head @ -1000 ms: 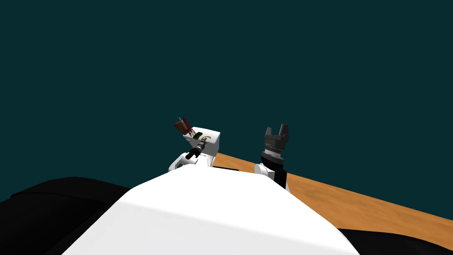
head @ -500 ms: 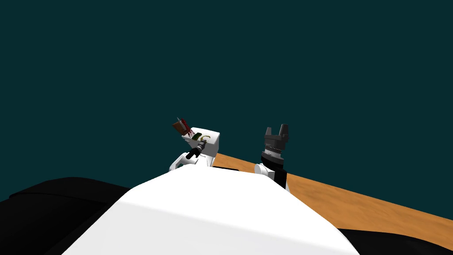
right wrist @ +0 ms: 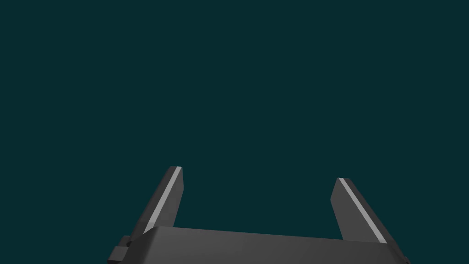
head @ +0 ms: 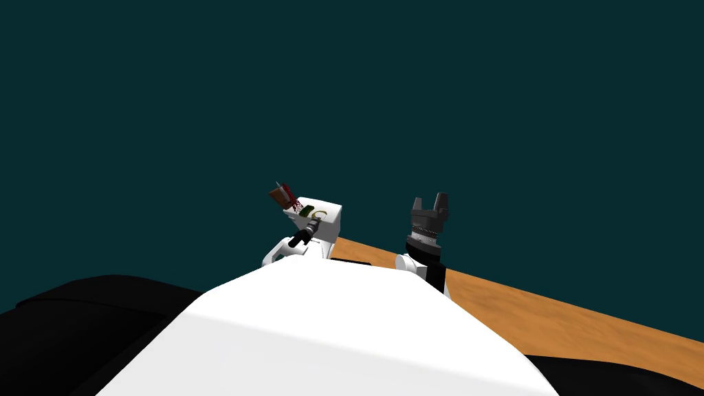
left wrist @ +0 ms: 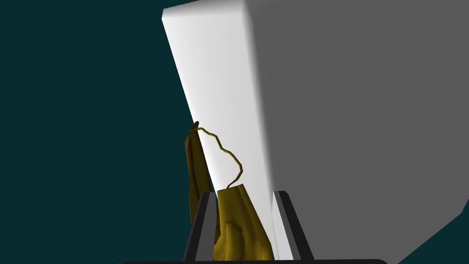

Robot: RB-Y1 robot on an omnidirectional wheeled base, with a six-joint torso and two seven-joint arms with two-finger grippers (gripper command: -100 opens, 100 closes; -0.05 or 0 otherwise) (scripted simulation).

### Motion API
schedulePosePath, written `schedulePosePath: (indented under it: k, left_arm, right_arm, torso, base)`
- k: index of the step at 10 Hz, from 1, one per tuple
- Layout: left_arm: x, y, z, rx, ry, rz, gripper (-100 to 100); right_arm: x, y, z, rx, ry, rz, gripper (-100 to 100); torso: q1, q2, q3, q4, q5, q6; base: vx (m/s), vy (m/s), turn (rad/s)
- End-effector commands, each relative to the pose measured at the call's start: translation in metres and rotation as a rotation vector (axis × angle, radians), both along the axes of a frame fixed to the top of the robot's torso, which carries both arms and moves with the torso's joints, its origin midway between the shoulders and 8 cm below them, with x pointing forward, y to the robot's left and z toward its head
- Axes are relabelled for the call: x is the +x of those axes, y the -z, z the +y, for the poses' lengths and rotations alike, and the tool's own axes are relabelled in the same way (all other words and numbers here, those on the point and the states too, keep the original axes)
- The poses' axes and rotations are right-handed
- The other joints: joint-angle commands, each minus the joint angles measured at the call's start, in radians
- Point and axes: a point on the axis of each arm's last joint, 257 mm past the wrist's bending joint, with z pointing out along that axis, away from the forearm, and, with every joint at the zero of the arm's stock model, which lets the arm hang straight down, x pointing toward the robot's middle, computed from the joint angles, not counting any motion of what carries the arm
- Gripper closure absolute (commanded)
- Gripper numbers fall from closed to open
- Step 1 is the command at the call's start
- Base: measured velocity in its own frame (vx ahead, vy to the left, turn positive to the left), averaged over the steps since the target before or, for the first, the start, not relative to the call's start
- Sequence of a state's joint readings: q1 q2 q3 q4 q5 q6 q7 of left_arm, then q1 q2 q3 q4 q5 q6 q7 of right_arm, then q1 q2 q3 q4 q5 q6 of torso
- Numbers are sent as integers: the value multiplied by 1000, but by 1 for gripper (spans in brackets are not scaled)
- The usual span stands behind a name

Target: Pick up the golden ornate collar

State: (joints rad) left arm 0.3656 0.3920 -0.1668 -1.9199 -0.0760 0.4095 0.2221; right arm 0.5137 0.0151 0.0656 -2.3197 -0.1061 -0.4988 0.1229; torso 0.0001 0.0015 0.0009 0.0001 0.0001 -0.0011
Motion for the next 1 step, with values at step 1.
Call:
schedulePosePath:
  k: [1]
  left_arm:
    - [0,0,0,0,0,0,0]
  right_arm:
    - [0,0,0,0,0,0,0]
  torso:
    - [0,0,0,0,0,0]
  base:
    - [-5,-1,-1]
